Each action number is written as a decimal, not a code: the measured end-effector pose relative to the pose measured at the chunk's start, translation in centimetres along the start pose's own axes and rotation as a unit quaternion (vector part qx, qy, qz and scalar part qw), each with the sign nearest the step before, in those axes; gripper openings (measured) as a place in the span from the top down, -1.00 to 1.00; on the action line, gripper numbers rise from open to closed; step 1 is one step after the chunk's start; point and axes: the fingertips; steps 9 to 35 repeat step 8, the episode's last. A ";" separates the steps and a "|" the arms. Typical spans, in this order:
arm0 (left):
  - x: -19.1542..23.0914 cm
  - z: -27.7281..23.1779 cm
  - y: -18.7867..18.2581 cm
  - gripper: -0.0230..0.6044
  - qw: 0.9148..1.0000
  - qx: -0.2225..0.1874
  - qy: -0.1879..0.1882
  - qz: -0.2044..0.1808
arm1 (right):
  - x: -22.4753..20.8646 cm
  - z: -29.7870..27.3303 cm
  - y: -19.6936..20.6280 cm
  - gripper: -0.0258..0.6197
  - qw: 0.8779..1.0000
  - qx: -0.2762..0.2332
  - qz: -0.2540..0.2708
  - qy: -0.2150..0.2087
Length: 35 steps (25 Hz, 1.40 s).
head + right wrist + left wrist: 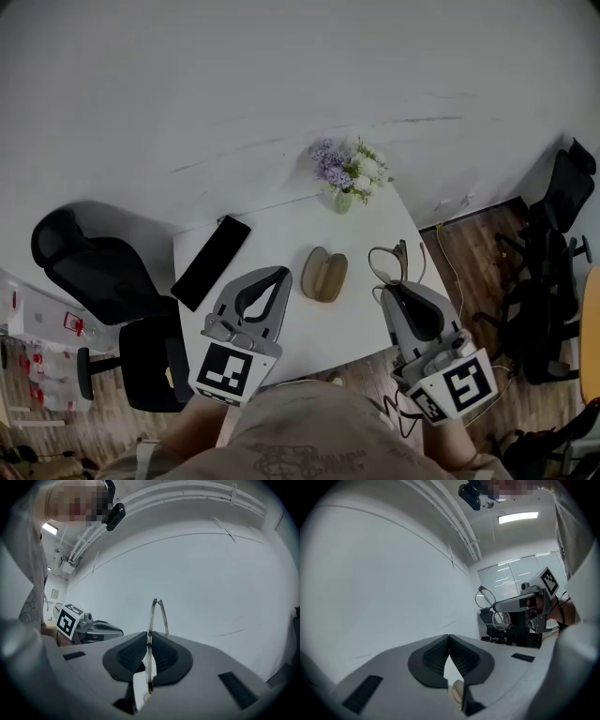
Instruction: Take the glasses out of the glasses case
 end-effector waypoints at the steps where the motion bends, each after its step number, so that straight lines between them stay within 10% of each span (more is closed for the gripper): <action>1: 0.0 0.1 0.0 0.88 1.000 0.001 -0.001 0.000 | 0.0 0.0 0.0 0.76 1.000 0.001 0.000 -0.001; 35: 0.0 0.8 -0.5 0.88 1.000 -0.001 -0.001 -0.005 | 0.9 -0.2 0.2 0.76 1.000 0.007 -0.003 -0.012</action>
Point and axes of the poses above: the fingertips, and each gripper's own axes: z backward along the fingers, x to its left, y out of its underside, and after that the axes turned 3 degrees about -x, right-handed
